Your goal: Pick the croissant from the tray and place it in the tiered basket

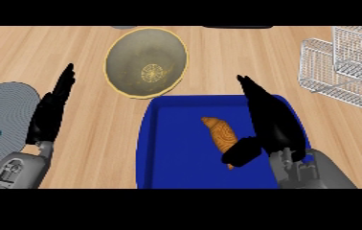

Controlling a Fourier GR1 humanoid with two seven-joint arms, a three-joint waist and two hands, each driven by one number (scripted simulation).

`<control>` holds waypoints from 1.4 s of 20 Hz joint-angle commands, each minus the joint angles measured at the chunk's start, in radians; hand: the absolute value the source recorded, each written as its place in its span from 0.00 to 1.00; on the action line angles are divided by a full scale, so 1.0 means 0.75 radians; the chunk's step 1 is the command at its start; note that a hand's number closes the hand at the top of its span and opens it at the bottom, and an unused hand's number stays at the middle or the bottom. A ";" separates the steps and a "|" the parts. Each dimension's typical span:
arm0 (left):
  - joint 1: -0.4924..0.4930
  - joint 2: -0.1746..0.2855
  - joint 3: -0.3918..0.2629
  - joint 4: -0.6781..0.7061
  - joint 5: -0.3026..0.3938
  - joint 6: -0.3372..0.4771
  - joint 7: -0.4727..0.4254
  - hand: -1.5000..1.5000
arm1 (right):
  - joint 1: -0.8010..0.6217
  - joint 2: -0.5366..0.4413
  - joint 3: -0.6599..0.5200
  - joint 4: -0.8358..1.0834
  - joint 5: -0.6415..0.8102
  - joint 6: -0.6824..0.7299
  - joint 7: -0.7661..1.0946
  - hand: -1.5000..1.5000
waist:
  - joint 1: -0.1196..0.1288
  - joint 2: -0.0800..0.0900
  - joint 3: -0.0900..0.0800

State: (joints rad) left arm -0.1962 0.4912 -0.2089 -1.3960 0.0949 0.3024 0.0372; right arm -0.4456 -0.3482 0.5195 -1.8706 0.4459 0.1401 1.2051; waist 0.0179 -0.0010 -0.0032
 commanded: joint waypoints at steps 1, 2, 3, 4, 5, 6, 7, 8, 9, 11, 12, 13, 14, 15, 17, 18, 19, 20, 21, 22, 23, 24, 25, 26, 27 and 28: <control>0.021 0.032 0.020 -0.063 0.009 -0.020 0.044 0.50 | -0.058 0.082 0.039 0.066 0.017 0.118 0.351 0.00 | -0.004 -0.006 0.002; -0.009 0.005 0.038 -0.006 0.009 0.001 0.035 0.50 | -0.058 0.069 0.040 0.050 0.016 0.145 0.357 0.00 | -0.021 -0.004 0.001; 0.008 0.015 0.025 -0.037 0.005 -0.019 0.033 0.50 | -0.066 0.112 0.051 0.151 0.048 0.102 0.317 0.00 | -0.007 -0.001 0.002; 0.033 0.035 0.041 -0.050 0.021 -0.046 0.013 0.50 | -0.050 0.094 0.035 0.123 0.028 0.136 0.323 0.00 | -0.011 -0.004 0.002; -0.008 0.020 0.046 -0.033 0.013 -0.034 0.041 0.50 | -0.069 0.097 0.018 0.155 0.023 0.148 0.288 0.00 | -0.017 -0.001 0.002; 0.012 -0.011 0.017 -0.036 -0.020 0.002 0.039 0.50 | -0.043 0.149 0.077 0.129 0.068 0.120 0.346 0.00 | -0.021 -0.004 0.002; 0.019 0.012 0.053 -0.004 0.006 -0.039 0.006 0.50 | -0.023 0.138 0.079 0.104 0.081 0.132 0.328 0.00 | -0.026 -0.003 0.002; 0.029 0.000 0.054 0.005 0.001 -0.033 -0.017 0.50 | -0.065 0.135 0.047 0.155 0.063 0.169 0.308 0.00 | -0.020 -0.001 0.002; 0.058 0.022 0.073 -0.038 0.027 -0.057 -0.019 0.50 | -0.028 0.150 0.069 0.122 0.097 0.147 0.342 0.00 | -0.019 -0.005 0.002; 0.048 -0.035 0.026 -0.037 -0.040 0.009 0.015 0.50 | 0.006 0.155 0.087 0.104 0.114 0.168 0.313 0.00 | -0.029 -0.004 0.003; 0.065 0.012 0.073 -0.067 0.008 -0.040 0.013 0.50 | -0.010 0.245 0.176 0.168 0.221 0.099 0.330 0.00 | -0.014 -0.004 0.002; -0.012 -0.012 0.063 -0.013 -0.012 -0.034 0.027 0.50 | -0.073 0.209 0.099 0.170 0.168 0.194 0.329 0.00 | -0.028 -0.001 0.002; 0.048 -0.054 0.031 -0.017 -0.053 0.017 -0.020 0.50 | -0.064 0.218 0.128 0.191 0.209 0.183 0.329 0.00 | -0.023 -0.002 0.002; 0.041 -0.002 0.074 -0.044 -0.009 -0.033 0.013 0.50 | -0.007 0.223 0.194 0.146 0.263 0.172 0.350 0.00 | -0.026 -0.007 0.002; 0.002 -0.042 0.043 -0.004 -0.042 -0.019 0.024 0.50 | -0.024 0.184 0.132 0.184 0.245 0.214 0.296 0.00 | -0.034 -0.002 0.002; 0.020 -0.037 0.051 -0.021 -0.047 -0.012 0.026 0.50 | 0.028 0.217 0.196 0.168 0.330 0.148 0.304 0.00 | -0.031 -0.004 0.003; 0.004 -0.023 0.058 -0.070 -0.037 -0.023 0.080 0.50 | -0.003 0.222 0.168 0.180 0.313 0.198 0.301 0.00 | -0.025 -0.004 0.003; 0.038 -0.018 0.069 -0.045 -0.034 -0.033 0.031 0.50 | -0.012 0.245 0.182 0.141 0.306 0.253 0.356 0.00 | -0.026 -0.006 0.002; 0.040 -0.029 0.065 -0.044 -0.059 -0.011 0.023 0.50 | 0.001 0.255 0.183 0.153 0.353 0.210 0.336 0.00 | -0.026 -0.005 0.003; 0.105 -0.046 0.044 -0.119 -0.053 -0.005 0.032 0.50 | 0.043 0.238 0.201 0.158 0.364 0.214 0.301 0.00 | -0.019 -0.007 0.003; 0.041 -0.075 0.048 -0.009 -0.077 0.009 0.007 0.50 | 0.023 0.263 0.189 0.171 0.387 0.210 0.302 0.00 | -0.032 -0.002 0.002; 0.031 -0.025 0.082 -0.039 -0.030 -0.056 0.031 0.50 | 0.004 0.305 0.197 0.143 0.374 0.269 0.359 0.00 | -0.029 -0.004 0.002; 0.038 -0.055 0.071 -0.024 -0.039 -0.044 -0.002 0.50 | 0.008 0.315 0.165 0.237 0.384 0.226 0.304 0.00 | -0.025 -0.001 0.002; 0.065 -0.027 0.065 -0.101 -0.046 -0.048 0.055 0.50 | 0.069 0.309 0.207 0.209 0.442 0.190 0.296 0.00 | -0.022 -0.005 0.003; 0.071 -0.023 0.104 0.011 -0.040 -0.066 -0.071 0.50 | 0.072 0.309 0.177 0.158 0.406 0.256 0.322 0.00 | -0.034 -0.003 0.002; 0.055 -0.060 0.060 -0.076 -0.062 -0.028 0.021 0.50 | 0.043 0.326 0.152 0.280 0.425 0.229 0.271 0.00 | -0.020 -0.001 0.003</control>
State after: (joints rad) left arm -0.1570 0.4615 -0.1566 -1.4309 0.0596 0.2750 0.0434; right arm -0.3975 -0.1507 0.6410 -1.7149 0.7377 0.2308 1.2128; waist -0.0014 -0.0034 -0.0013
